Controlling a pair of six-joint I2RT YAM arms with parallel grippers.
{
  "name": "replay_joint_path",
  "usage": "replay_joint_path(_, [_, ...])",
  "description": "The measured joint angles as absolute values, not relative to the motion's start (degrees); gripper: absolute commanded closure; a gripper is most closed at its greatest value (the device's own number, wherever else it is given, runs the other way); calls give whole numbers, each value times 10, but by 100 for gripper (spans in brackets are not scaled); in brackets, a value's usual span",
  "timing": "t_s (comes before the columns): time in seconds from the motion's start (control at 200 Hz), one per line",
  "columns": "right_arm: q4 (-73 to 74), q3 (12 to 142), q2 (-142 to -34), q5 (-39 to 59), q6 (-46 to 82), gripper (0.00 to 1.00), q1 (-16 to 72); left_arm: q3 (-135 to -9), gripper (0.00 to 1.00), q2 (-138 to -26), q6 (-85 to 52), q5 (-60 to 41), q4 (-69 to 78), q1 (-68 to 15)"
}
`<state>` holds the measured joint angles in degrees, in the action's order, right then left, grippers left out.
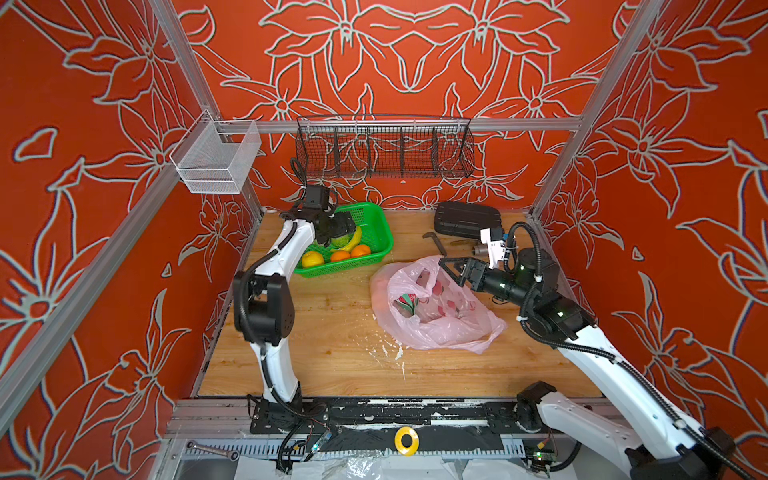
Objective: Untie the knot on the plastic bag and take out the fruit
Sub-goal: 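Place the green fruit in the green basket with the left gripper while right withdraws, then bring both grippers back to the pink bag mouth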
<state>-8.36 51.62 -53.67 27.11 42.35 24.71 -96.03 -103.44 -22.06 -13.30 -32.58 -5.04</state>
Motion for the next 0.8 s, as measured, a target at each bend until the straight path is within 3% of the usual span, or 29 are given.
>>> replay_joint_path(0.175, [-108,516,-562,268,421,11,249,-857,14,-866,-234,-152,-271,-101])
replay_joint_path(0.365, [-131,515,-589,256,418,17,249,-806,14,-773,-206,-134,-269,-231])
replay_joint_path(0.54, [-141,494,-613,249,411,21,253,-792,8,-780,-158,-128,-311,-305])
replay_joint_path(0.801, [-138,462,-659,249,398,24,259,-805,5,-892,-103,-37,-407,-388])
